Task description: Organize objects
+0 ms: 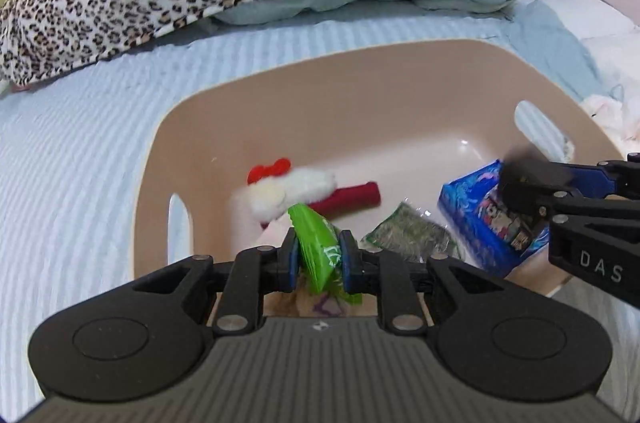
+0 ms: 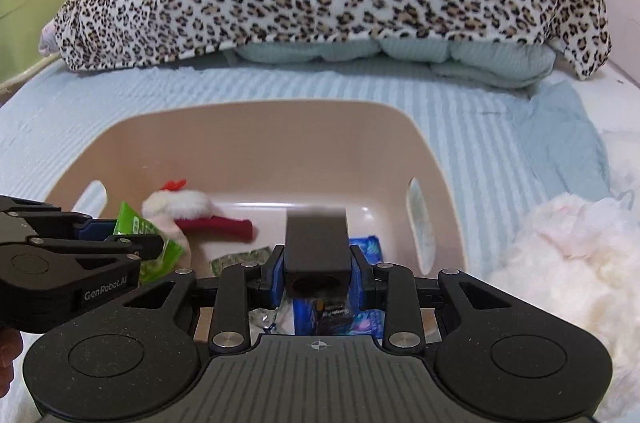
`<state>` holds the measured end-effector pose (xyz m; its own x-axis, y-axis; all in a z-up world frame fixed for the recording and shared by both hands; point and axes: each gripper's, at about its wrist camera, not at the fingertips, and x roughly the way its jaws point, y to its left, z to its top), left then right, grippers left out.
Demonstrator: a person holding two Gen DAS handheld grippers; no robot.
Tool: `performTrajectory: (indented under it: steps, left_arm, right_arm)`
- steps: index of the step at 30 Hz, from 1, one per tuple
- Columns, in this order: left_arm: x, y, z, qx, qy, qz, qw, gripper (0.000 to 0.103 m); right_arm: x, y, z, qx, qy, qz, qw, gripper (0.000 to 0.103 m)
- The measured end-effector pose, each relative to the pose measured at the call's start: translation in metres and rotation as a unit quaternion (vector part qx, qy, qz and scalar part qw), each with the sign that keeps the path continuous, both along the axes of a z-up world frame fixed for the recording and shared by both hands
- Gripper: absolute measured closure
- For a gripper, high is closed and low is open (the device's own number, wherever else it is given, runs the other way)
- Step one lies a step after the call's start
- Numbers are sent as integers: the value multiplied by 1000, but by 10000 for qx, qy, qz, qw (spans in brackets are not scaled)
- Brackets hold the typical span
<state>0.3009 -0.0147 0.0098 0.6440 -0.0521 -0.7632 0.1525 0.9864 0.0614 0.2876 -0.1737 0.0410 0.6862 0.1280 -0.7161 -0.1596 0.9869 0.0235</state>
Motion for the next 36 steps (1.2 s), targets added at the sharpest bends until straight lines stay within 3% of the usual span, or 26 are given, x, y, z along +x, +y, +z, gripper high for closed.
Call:
performTrajectory:
  steps: [2,4,8,12,25,36]
  left_arm:
    - [-3,2,1,12,81,13,10000,59]
    - [-10,2,8,-13,-5,-36,10000,28]
    - [-25,2,29,58,-314,-27,9995,16]
    - [-38,6,44,-35,-318,63,9995,16]
    - [-111,29,79,-208,-564,358,9976,16]
    - [-184,43,95,-334,-725,284,9964,16]
  right_arm:
    - [-1,0,1,64,-33,-33,10000,56]
    - [-6,0,7,92,-83,-32,9999,39]
    - [-19,-4,26,79,-319,-83,9994,25]
    - [-37,-14,44,322,-385,-332,9982,11]
    - [-112,-15,75,431,-298,-334,9981,9]
    - [-174,-18,84,525,-292,-333,9976,9]
